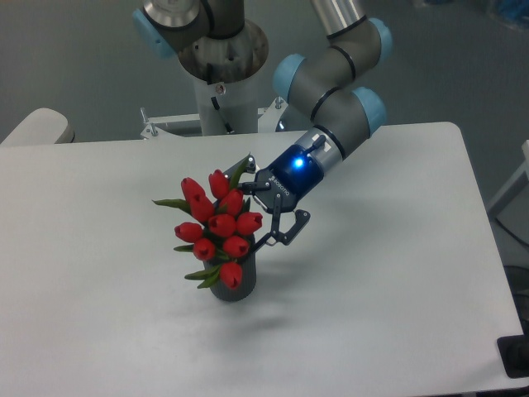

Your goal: Insert the flowers into the vase

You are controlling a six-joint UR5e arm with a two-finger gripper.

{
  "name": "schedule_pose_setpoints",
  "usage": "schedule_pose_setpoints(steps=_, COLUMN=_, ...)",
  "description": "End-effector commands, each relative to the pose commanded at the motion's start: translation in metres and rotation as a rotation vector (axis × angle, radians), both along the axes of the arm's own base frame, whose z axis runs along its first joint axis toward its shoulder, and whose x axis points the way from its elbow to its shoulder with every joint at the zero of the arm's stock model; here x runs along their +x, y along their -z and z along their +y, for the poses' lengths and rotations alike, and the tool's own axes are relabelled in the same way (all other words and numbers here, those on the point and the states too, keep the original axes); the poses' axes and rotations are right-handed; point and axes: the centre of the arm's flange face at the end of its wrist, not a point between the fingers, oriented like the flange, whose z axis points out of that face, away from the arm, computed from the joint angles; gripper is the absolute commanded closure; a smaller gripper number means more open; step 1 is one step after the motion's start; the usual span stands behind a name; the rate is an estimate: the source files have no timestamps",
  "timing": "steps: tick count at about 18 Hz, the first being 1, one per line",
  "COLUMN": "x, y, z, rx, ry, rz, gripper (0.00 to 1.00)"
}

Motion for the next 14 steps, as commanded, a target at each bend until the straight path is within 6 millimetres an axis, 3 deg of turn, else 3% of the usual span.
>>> schedule_pose_setpoints(steps=3, x=-0.008, y=0.004, z=-0.008, rx=-0.087, ry=-0.011, rz=0.088, gripper=0.0)
schedule_pose_setpoints(steps=9, x=-0.027, y=-0.001, z=-0.02, rx=-0.097, ry=-0.047, rz=0.107, gripper=0.0)
schedule_pose_setpoints(steps=14, x=-0.054, y=-0.04, z=-0.023, rx=-0.131, ry=-0.081, rz=0.217, gripper=0.0)
